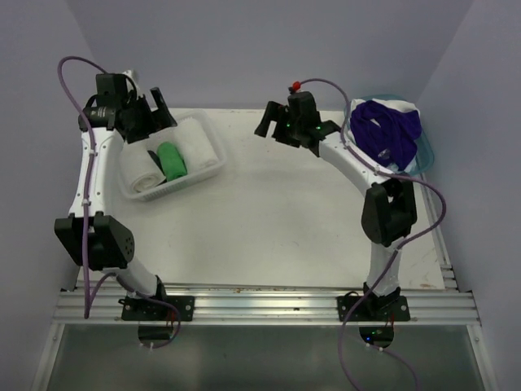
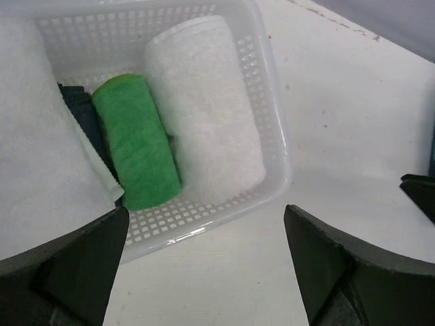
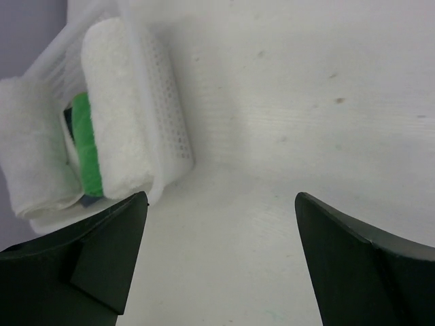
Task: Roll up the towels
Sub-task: Place the rolled towel into the container
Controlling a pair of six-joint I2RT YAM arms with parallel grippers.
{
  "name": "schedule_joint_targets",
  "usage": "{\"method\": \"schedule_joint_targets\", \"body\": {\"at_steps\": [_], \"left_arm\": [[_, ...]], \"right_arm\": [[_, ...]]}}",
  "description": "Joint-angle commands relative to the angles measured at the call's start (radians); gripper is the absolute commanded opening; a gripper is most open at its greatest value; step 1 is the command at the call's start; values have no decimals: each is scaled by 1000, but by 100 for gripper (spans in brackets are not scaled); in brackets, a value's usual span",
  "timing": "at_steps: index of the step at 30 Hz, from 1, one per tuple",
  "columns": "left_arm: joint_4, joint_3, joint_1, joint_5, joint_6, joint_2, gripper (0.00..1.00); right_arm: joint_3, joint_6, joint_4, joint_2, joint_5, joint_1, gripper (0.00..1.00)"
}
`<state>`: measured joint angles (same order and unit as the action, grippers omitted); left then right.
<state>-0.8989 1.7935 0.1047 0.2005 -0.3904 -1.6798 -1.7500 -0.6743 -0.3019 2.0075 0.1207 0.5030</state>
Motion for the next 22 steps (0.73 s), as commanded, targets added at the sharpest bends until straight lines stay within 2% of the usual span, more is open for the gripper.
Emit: {"method": "schedule_joint_targets", "body": {"at_steps": [1,3,7,13,18,22], "left_arm": [[49,0,-51,-29,42,98,100],[86,-41,-92,-42,47,139,100],[253,-245,-166,-107,28,296,100],[377,-474,-191,-79,27,483,100],[384,-571,-204,-30,31,551,100],[384,-658,-217,-13,25,588,100]], "right_arm": [[21,119,-173,-149,-229,-34,94],[52,162,-239,-196,-352,-34,99],[147,209,-310,-317,-489,-34,98],[432,251,-321,-578,-647,-34,99],[647,228,-313,-754,-716,-34,99],[779,232,-246,-869,-685,-34,99]]}}
